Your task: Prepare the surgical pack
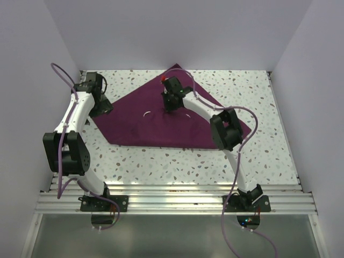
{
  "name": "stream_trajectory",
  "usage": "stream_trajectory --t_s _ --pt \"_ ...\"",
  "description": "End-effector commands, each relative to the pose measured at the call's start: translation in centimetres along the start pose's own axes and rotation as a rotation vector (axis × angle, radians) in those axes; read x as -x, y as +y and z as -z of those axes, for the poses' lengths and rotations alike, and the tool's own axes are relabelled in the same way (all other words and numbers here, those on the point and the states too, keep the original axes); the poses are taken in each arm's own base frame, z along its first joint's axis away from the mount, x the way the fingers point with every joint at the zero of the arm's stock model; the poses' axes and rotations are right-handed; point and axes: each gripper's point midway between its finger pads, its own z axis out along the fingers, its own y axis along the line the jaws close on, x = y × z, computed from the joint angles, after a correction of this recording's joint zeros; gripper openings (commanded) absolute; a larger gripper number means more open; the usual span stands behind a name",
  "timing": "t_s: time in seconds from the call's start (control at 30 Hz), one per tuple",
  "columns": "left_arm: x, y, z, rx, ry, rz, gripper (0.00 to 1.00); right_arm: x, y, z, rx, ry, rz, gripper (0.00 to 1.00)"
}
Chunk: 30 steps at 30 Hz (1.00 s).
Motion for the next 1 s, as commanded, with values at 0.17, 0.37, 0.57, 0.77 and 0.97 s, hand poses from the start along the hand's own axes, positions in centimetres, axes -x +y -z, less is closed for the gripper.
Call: stream_trajectory --t_s 0.17,0.37,0.57,0.77,0.97 --pt "0.1 0.2 -0.2 -0.005 -0.014 0.013 0.99 -0.9 2.7 3.8 0.049 -0.006 0.056 0.00" --pt "0.2 0.2 -0.1 -0.005 -0.022 0.005 0.99 1.0 2.7 3.8 0.026 -0.036 0.054 0.00" --pt "0.0 0.4 -0.3 0.001 -0.013 -0.006 0.99 6.4 1.6 4.3 -0.032 -0.146 0.023 0.00" --pt "0.0 0.4 -0.5 0.004 -0.017 -0.014 0.99 10.2 -0.1 6.5 -0.064 -0.247 -0.005 0.00" --pt "-0.1 -0.1 -1.0 -0.005 0.004 -0.013 0.99 12.5 -1.1 5.8 -0.071 -0.308 -0.012 0.00"
